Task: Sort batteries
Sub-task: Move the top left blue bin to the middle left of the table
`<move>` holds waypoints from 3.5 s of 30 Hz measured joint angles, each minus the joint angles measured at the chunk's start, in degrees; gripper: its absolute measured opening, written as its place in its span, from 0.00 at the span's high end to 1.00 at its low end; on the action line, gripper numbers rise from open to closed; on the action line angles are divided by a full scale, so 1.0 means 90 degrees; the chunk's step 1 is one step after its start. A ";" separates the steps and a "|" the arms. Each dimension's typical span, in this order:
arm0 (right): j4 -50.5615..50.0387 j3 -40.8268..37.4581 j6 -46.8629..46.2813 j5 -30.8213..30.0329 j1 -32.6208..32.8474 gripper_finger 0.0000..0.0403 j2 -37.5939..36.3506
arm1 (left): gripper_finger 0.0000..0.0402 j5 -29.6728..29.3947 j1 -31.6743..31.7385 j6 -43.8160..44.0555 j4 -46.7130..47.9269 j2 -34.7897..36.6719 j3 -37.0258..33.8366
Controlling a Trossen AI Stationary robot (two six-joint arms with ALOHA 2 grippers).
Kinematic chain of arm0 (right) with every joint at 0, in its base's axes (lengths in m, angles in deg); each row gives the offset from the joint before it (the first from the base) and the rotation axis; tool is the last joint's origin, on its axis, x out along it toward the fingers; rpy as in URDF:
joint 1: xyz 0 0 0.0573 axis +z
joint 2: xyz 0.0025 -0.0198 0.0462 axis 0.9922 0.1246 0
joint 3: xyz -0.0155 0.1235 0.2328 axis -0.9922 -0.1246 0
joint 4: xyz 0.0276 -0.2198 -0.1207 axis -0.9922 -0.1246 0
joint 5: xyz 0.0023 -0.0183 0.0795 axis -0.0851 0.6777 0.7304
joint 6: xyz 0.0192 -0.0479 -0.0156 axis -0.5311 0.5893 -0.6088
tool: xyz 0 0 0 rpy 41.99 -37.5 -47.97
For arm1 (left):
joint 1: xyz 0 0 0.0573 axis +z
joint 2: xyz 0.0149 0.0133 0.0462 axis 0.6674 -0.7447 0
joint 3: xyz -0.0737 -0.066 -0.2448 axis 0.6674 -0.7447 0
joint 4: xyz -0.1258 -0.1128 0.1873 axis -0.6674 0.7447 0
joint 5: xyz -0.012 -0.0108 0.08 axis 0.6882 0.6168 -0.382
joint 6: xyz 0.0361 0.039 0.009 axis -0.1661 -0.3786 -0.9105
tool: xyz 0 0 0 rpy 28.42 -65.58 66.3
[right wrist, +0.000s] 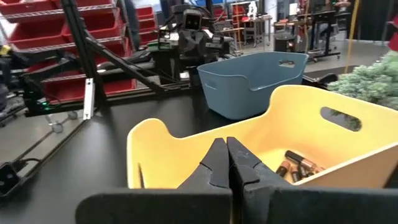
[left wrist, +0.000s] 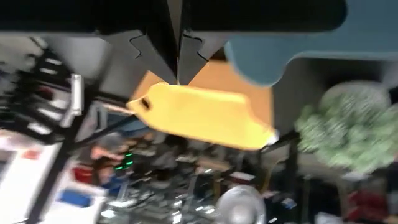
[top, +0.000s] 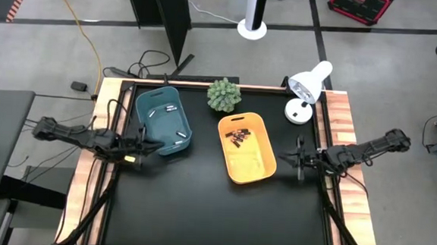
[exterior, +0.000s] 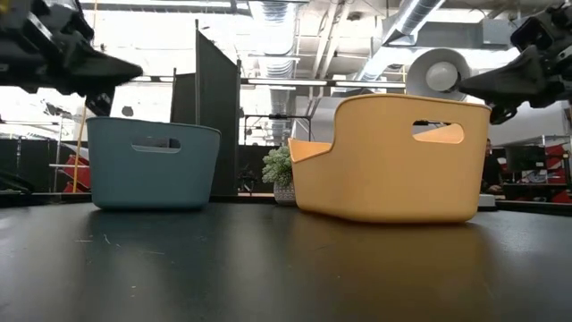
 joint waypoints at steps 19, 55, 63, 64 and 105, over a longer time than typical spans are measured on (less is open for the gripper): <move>-0.0159 0.0025 0.0000 0.0000 -0.0893 1.00 -0.0001 | 0.40 -0.0514 -0.0056 0.0245 0.1199 -0.3410 0.1845; -0.0144 0.0030 -0.0221 -0.0002 -0.1172 1.00 0.0001 | 1.00 0.2186 0.1387 0.0230 0.2809 -0.7361 0.4226; -0.0020 0.0030 -0.0223 -0.0002 -0.1172 1.00 0.0001 | 1.00 0.3276 0.1239 -0.0116 0.2163 -0.7739 0.4226; -0.0019 0.0030 -0.0223 -0.0001 -0.1172 1.00 -0.0001 | 1.00 0.3381 0.1184 -0.0159 0.2035 -0.7779 0.4226; -0.0219 0.0042 -0.0409 0.0000 -0.1165 1.00 -0.0001 | 1.00 -0.2616 0.1116 0.3868 0.7983 -0.5065 0.4590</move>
